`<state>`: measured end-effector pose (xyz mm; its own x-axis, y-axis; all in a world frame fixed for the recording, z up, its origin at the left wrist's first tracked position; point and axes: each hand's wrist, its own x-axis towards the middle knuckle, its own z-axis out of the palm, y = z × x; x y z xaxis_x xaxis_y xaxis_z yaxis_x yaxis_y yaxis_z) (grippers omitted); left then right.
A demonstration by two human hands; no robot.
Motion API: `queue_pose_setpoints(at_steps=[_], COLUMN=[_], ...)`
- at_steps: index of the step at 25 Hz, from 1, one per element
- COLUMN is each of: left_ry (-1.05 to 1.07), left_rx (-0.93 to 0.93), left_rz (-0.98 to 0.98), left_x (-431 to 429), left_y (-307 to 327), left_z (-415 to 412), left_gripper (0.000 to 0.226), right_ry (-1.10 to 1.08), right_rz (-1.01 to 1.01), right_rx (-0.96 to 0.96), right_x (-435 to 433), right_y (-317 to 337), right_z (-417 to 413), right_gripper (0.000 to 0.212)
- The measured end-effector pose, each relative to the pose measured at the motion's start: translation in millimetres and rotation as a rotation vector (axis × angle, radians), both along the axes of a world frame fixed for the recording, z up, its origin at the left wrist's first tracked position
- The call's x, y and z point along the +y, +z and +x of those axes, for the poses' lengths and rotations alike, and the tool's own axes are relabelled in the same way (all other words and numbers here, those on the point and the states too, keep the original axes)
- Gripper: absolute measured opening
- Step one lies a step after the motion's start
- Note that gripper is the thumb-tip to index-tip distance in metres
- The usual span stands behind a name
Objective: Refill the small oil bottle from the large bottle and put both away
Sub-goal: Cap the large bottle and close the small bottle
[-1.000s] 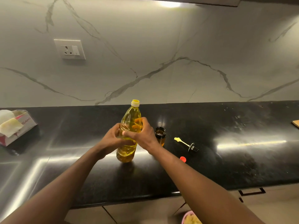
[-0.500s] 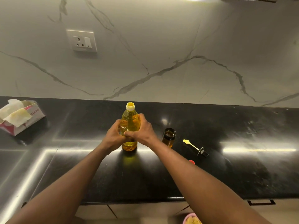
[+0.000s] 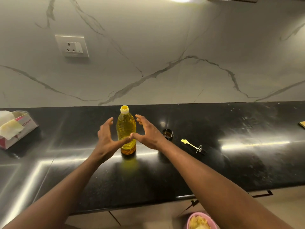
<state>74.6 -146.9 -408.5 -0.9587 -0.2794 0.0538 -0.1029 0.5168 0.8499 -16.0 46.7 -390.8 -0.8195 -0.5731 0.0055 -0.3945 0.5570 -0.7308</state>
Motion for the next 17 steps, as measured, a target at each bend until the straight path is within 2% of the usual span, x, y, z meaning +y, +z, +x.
queue_pose_setpoints(at_steps=[4, 7, 10, 13, 17], left_ry=[0.038, -0.103, -0.306, -0.465, -0.684], left_rx=[0.446, 0.555, 0.514, 0.371, 0.108], left_rz=[-0.37, -0.472, -0.538, -0.607, -0.864], left_x=[17, 58, 107, 153, 199], left_y=[14, 28, 25, 3, -43], left_z=[9, 4, -2, -10, -15], left_gripper=[0.064, 0.046, 0.043, 0.05, 0.073], right_ry=[-0.126, -0.26, -0.364, -0.447, -0.468], right_rz=[-0.08, -0.134, -0.073, 0.083, 0.36], right_rx=[0.194, 0.242, 0.273, 0.275, 0.039], right_x=[36, 66, 105, 147, 185], right_y=[17, 22, 17, -1, -35], right_z=[13, 21, 28, 38, 47], right_gripper=[0.055, 0.038, 0.027, 0.019, 0.03])
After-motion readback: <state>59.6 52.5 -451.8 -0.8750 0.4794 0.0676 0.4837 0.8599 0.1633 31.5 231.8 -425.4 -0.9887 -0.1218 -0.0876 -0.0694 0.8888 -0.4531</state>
